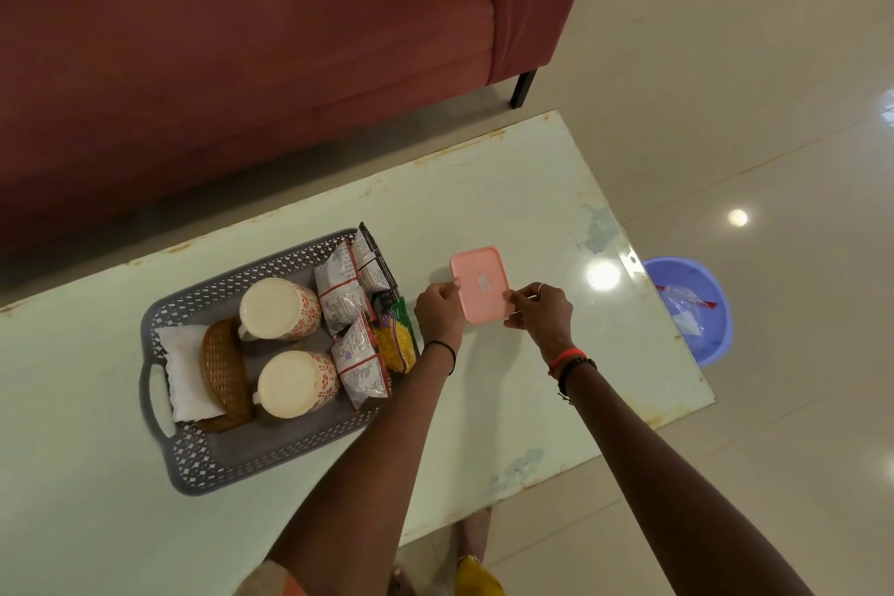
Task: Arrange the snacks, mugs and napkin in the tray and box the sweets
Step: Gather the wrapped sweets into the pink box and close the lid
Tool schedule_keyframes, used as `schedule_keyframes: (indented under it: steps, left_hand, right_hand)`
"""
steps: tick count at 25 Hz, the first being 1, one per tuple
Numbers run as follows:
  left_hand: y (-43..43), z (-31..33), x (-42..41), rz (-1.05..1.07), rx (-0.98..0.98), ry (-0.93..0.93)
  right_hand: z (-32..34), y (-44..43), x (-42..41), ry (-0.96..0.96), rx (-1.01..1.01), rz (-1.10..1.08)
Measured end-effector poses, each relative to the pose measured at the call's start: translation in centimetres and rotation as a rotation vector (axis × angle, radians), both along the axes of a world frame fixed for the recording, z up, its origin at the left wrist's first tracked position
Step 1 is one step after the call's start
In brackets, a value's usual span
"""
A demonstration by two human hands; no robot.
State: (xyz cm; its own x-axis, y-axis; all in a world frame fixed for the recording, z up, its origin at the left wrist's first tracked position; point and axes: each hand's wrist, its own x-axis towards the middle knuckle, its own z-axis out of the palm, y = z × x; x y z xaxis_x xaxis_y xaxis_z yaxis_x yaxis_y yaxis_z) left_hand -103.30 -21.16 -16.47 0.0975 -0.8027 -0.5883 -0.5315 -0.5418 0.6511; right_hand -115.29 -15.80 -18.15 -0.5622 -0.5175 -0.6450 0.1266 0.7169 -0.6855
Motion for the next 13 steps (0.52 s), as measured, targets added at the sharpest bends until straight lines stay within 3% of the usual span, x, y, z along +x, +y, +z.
schedule_keyframes:
  steps: [7,13]
  left_hand:
    - [2.5,0.1,-0.4,0.141,0.100,0.090]
    - [2.4,-0.1,0.1,0.207,0.106,0.117]
  right_hand:
    - [0.1,0.0,-0.3,0.009,0.008,0.011]
    - [0.7,0.6,0.0,-0.170,-0.011,-0.045]
